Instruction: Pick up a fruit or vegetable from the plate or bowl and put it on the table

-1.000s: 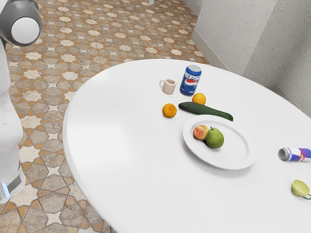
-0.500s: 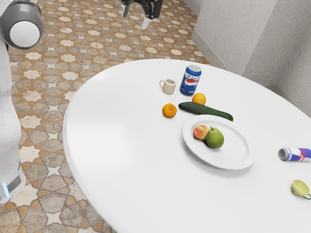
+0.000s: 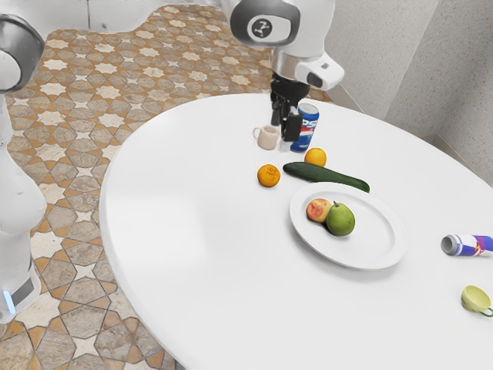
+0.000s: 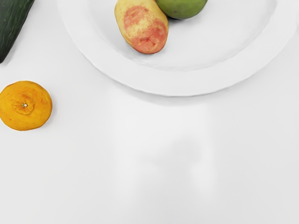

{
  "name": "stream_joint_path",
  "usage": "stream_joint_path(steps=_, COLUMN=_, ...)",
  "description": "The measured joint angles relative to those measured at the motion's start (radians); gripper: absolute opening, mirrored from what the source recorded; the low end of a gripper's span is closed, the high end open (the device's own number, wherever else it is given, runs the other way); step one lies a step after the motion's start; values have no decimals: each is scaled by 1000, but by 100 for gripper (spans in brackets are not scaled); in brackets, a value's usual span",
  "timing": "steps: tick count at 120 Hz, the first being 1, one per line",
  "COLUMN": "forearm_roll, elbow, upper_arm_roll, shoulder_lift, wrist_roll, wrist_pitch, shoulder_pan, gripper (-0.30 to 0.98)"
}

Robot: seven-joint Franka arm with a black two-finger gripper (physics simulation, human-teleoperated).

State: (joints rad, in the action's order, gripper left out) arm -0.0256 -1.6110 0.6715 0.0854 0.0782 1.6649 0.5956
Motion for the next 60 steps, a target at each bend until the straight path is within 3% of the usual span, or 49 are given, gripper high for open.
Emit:
stream_joint_path(steps=29, forearm_roll=-15, elbow=79, upper_arm_roll=21, shoulder_lift=-122, wrist_roll=279, wrist_pitch=-12, shoulder_pan=-6, gripper=66)
stream_joint_path(steps=50, forearm_roll=-10, elbow=-19, upper_arm_roll=-18, shoulder_lift=-75, wrist_roll=436, wrist_pitch=-75, shoulder_pan=-22, gripper=66)
stream_joint_path(steps=60, forearm_roll=-6, elbow=48, upper_arm_roll=-16, shoulder_lift=-85, wrist_roll=511, wrist_pitch=-95, shoulder_pan=-27, gripper=66)
